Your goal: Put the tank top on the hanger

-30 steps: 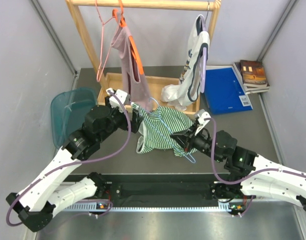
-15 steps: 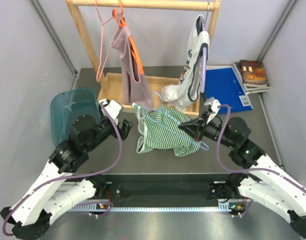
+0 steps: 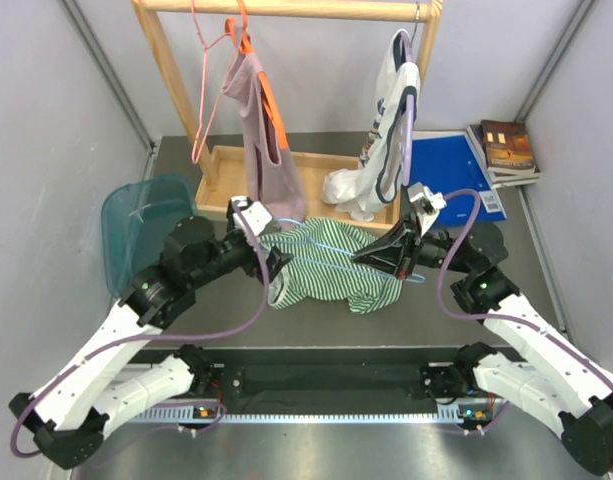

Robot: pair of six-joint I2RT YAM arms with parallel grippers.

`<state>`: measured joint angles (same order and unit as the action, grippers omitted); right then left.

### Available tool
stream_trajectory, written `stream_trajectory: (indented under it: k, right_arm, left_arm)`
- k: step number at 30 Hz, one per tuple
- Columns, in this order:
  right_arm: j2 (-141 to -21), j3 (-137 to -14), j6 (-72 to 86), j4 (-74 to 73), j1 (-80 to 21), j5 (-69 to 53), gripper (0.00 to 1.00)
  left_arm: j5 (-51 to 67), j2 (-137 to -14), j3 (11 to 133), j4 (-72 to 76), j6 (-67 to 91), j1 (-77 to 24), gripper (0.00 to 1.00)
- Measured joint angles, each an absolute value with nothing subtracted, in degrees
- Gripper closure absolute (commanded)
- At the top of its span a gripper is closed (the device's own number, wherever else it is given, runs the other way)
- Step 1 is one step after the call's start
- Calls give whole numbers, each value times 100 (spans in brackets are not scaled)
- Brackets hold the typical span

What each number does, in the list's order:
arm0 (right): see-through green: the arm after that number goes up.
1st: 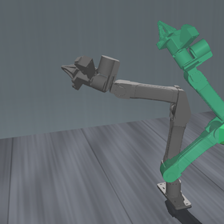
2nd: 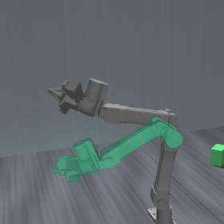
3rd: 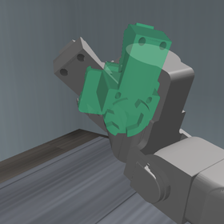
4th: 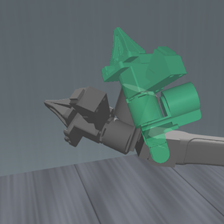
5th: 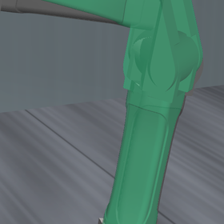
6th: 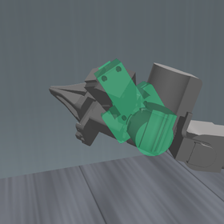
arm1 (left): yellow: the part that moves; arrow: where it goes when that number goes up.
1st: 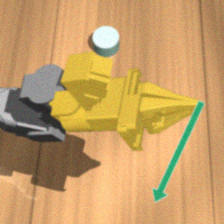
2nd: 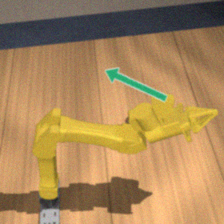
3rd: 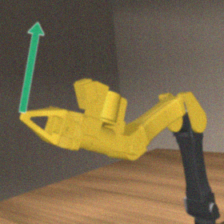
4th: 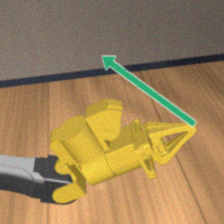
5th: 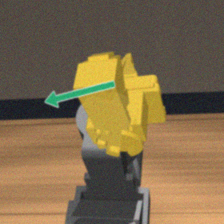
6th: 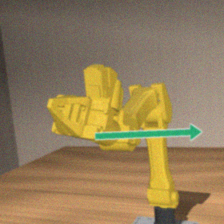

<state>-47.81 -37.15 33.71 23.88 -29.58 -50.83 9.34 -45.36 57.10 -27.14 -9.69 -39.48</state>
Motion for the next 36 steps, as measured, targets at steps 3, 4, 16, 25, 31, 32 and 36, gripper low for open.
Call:
stream_trajectory:
  k: [3, 4, 16, 25, 31, 32, 36]
  right_arm:
    - [-4829, -3710, 3522, 2512, -2902, -5260, 100]
    - [-4845, -3710, 3542, 2532, -2875, -5284, 100]
    - [-5054, -3601, 3669, 2842, -2679, -5459, 100]
    - [-5494, -3555, 3712, 3033, -2591, -5472, 100]
    - [-5822, -3557, 3570, 3041, -2545, -5474, 100]
    - [-5857, -3566, 3500, 3024, -2545, -5472, 100]
    - [-5979, -3581, 3238, 2956, -2547, -5426, 91]
  left_arm:
    - [1013, -4810, 5704, -2523, -1044, -3946, 11]
    - [1028, -4834, 5690, -2471, -1063, -3948, 14]
    - [1400, -4825, 5592, -2294, -1098, -3948, 62]
    - [1645, -4676, 5319, -2499, -1079, -3948, 100]
    - [1848, -4528, 5251, -2770, -1098, -3946, 100]
    - [1848, -4521, 5229, -2773, -1079, -3946, 100]
    - [1811, -4488, 5137, -2781, -1011, -3938, 100]
